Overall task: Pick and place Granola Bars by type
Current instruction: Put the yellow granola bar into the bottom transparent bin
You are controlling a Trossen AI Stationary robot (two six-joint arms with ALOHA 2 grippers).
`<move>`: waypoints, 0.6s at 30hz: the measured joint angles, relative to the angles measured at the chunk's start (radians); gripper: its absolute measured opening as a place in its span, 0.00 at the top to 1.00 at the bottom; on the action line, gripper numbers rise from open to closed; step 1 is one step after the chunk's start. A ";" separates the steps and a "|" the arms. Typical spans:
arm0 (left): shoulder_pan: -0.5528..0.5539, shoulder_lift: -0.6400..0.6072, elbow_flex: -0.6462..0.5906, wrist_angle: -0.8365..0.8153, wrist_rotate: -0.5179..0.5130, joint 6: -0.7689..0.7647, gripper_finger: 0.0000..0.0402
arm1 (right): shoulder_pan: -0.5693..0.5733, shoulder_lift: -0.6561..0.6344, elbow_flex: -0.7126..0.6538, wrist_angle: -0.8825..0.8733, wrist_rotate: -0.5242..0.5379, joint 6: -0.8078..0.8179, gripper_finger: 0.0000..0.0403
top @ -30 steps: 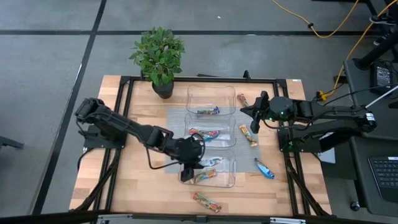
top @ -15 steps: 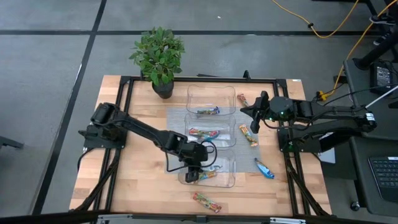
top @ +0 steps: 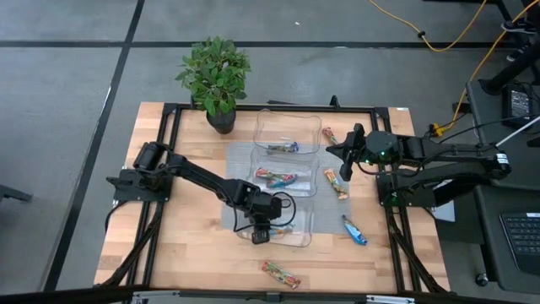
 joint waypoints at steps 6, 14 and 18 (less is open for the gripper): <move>0.001 -0.005 0.000 0.001 -0.005 -0.005 0.73 | 0.000 0.000 0.000 0.000 0.000 0.000 0.98; 0.000 -0.037 0.000 0.005 0.006 -0.006 0.59 | 0.000 0.000 0.000 0.000 0.000 0.000 0.98; 0.000 -0.078 0.028 -0.001 -0.002 0.018 0.56 | 0.000 0.000 0.000 0.000 0.000 0.000 0.98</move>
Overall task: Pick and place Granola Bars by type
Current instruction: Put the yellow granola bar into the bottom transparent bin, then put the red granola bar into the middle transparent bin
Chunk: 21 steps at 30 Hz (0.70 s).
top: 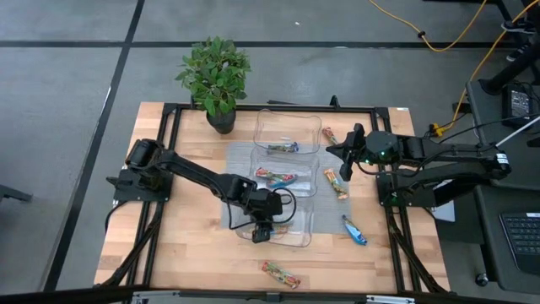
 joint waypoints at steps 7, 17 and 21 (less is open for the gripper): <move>-0.002 -0.055 0.111 -0.038 -0.018 0.084 0.56 | 0.000 0.000 0.000 0.000 0.000 0.000 0.98; -0.049 -0.073 0.312 -0.235 -0.057 0.192 0.58 | 0.000 0.000 0.000 0.001 0.000 0.000 0.98; -0.074 -0.073 0.358 -0.251 -0.072 0.195 0.58 | 0.000 0.000 0.000 0.001 0.000 0.000 0.98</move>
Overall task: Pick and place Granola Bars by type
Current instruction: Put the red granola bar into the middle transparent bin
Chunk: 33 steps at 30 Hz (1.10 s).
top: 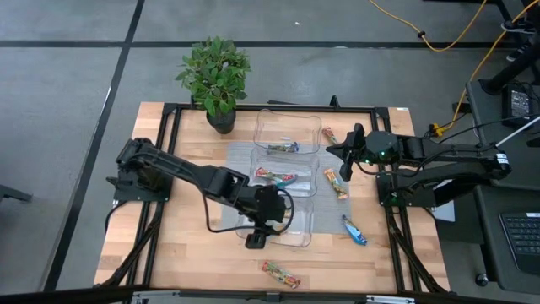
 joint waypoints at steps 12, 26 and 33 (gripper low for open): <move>-0.102 0.000 0.048 -0.009 -0.046 -0.005 0.57 | 0.000 0.000 0.000 0.000 0.000 0.000 0.98; -0.229 0.000 0.048 -0.011 -0.153 -0.009 0.57 | 0.000 0.000 0.000 0.000 0.000 0.000 0.98; -0.257 0.026 0.048 -0.007 -0.221 -0.012 0.58 | 0.000 0.000 0.000 0.001 0.000 0.000 0.98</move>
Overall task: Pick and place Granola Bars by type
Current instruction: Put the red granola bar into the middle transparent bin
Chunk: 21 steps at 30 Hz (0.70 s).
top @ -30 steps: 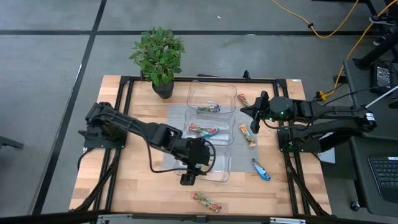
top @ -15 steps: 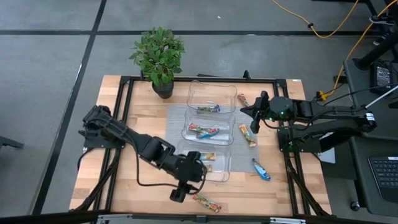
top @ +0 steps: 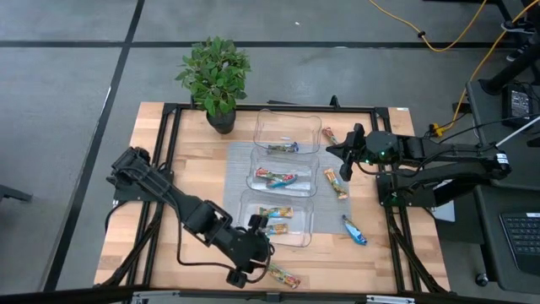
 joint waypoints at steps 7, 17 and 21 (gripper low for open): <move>-0.007 0.117 -0.001 0.082 0.082 -0.039 0.58 | 0.000 0.000 0.000 0.000 0.000 0.000 0.98; -0.038 0.261 -0.002 0.218 0.092 -0.114 0.57 | 0.000 0.000 0.000 0.002 0.000 0.000 0.98; -0.046 0.310 -0.002 0.216 0.093 -0.131 0.57 | 0.000 0.000 0.000 0.002 0.000 0.000 0.98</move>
